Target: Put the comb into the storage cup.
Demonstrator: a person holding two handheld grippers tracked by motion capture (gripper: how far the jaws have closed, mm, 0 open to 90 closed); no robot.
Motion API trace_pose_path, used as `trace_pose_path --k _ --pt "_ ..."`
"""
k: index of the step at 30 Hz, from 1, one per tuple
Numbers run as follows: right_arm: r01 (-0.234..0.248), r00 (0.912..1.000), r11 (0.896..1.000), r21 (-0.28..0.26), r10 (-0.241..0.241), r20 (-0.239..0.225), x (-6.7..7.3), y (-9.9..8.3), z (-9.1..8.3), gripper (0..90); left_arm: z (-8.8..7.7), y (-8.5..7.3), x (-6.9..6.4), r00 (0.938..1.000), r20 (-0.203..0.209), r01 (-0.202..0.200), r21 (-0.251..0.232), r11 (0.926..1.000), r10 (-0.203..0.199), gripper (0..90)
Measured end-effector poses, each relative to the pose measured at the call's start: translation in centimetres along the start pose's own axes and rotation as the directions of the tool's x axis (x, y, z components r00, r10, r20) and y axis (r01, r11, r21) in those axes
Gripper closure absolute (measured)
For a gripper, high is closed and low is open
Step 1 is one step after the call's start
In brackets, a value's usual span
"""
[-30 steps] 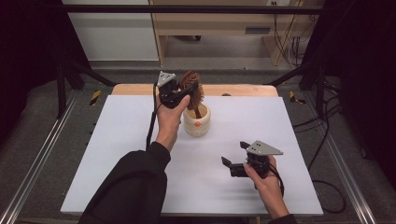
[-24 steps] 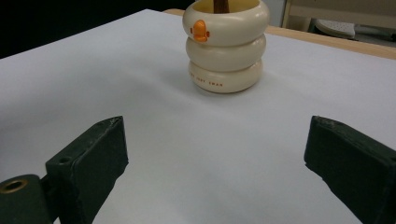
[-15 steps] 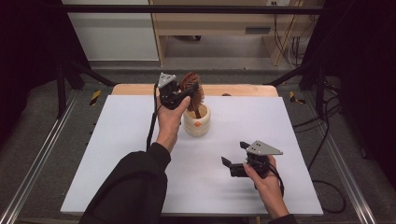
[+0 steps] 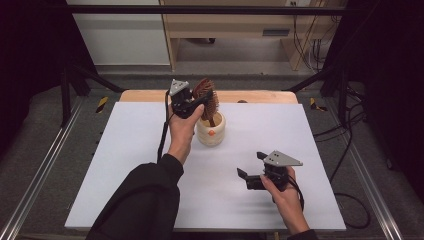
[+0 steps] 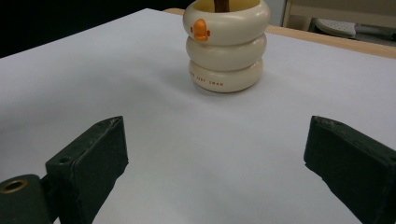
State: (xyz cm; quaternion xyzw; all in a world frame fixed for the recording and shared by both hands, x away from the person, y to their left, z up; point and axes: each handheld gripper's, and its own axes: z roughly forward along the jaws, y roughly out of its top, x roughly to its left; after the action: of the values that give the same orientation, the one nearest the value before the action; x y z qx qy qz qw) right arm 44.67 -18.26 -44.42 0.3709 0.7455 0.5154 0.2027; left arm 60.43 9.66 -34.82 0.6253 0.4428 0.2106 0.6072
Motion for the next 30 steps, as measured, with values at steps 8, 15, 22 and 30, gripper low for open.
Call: trace_pose_path --k 8,15,22,30 --pt "0.000 1.0000 1.000 0.002 0.000 -0.001 0.03 -0.01 0.02 6.6 0.05 -0.13 0.00 1.0000 0.001 0.003 0.001 1.0000 -0.003 51.0" --pt "-0.001 1.0000 1.000 0.004 0.001 -0.002 0.04 -0.02 0.03 6.7 0.11 -0.42 0.12 0.9999 0.001 0.010 0.005 0.9999 -0.010 51.1" --pt "-0.001 1.0000 1.000 0.009 0.001 -0.005 0.08 -0.05 0.09 6.6 0.16 -0.52 0.21 0.9999 0.002 0.013 0.007 0.9999 -0.013 51.0" --pt "-0.002 1.0000 1.000 0.011 0.002 -0.006 0.13 -0.06 0.14 6.6 0.24 -0.72 0.22 0.9999 0.001 0.016 0.010 0.9998 -0.016 51.0"
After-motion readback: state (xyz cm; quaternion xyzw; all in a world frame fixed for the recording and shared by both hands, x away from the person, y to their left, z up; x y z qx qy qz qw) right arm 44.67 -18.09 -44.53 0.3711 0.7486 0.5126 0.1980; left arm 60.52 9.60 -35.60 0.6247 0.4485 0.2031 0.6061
